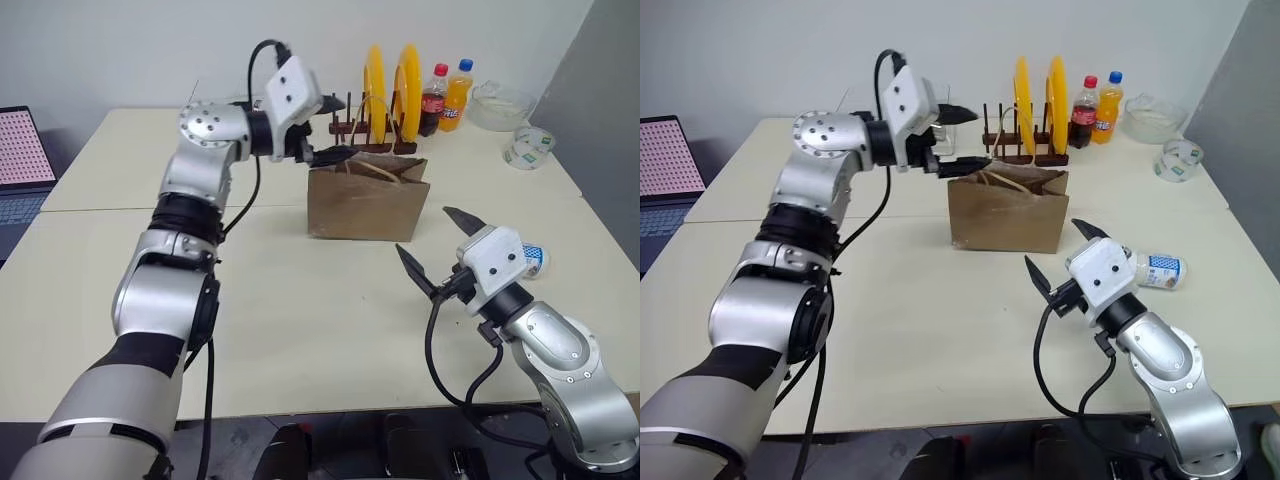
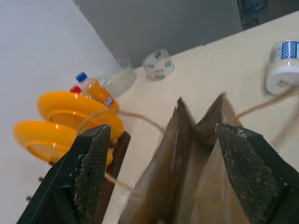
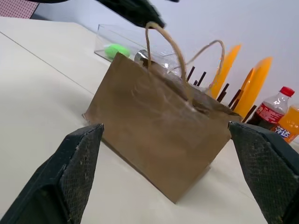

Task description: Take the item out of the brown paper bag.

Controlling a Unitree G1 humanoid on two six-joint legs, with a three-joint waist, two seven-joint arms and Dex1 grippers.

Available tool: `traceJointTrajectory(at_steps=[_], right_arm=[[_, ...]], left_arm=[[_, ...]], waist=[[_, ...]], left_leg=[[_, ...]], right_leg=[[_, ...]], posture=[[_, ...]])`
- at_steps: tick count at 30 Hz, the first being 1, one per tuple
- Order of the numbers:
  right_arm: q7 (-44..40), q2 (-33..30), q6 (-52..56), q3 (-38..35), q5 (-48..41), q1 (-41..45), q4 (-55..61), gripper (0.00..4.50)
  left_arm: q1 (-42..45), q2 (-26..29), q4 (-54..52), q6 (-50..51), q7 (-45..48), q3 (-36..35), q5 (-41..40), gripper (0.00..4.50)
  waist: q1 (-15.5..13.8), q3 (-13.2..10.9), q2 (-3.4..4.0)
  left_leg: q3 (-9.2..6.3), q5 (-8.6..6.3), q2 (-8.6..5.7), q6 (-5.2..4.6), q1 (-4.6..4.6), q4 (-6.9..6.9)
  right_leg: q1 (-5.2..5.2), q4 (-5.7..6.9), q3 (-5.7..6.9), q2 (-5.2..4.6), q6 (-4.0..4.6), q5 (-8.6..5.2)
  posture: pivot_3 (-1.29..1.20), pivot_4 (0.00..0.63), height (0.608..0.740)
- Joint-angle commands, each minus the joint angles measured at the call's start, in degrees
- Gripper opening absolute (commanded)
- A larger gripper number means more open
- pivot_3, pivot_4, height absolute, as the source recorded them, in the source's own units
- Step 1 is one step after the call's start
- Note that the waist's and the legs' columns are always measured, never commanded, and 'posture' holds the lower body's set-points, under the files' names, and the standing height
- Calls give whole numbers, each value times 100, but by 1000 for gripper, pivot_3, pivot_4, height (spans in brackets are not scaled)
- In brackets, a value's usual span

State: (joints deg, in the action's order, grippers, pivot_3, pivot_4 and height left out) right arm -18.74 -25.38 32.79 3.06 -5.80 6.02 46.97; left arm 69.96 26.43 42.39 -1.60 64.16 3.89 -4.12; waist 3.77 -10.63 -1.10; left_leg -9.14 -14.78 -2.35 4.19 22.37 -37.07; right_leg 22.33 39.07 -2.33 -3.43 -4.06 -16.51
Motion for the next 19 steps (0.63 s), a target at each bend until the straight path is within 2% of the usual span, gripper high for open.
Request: traceJointTrajectory(at_steps=[1, 5, 11, 14, 19], right_arm=[[-39, 70, -217, -132, -92, -1, 73, 4500], [177, 181, -439, -208, 138, -145, -47, 4500], [219, 553, -1547, -450, 40, -392, -503, 4500], [223, 745, -1909, -564, -113, -498, -700, 4500], [71, 753, -2047, -502, -184, -470, -884, 4500]], left_arm=[[-427, 217, -1413, 1246, -310, -458, -524, 3780], [-1882, 340, -3468, 2645, -1156, -926, -880, 3780], [-3989, -246, -5686, 3141, -2741, -1158, -808, 3780], [-5006, -773, -6135, 2722, -3526, -1111, -561, 3780], [-5322, -1220, -5851, 1976, -4147, -1042, -365, 3780]], waist=[[1, 0, 0], [17, 5, 8], [-64, 9, 11], [-108, 14, 10], [-163, 14, 10]], left_leg=[[-1, 0, 0, 0, 0, 0], [-2, 0, 5, 1, -2, 2], [4, 1, 7, 2, -14, 3], [17, -1, 5, 1, -35, 8], [19, 0, 7, 1, -41, 8]], right_leg=[[0, 1, 0, 0, 0, 0], [0, 1, -2, 0, 1, 0], [-3, 1, -12, 0, 3, 2], [-19, -4, -21, -4, 3, 2], [-21, 2, -19, -1, 5, 3]], posture=[[0, 150, 740], [0, 150, 740], [0, 150, 740], [0, 150, 740], [0, 150, 740]])
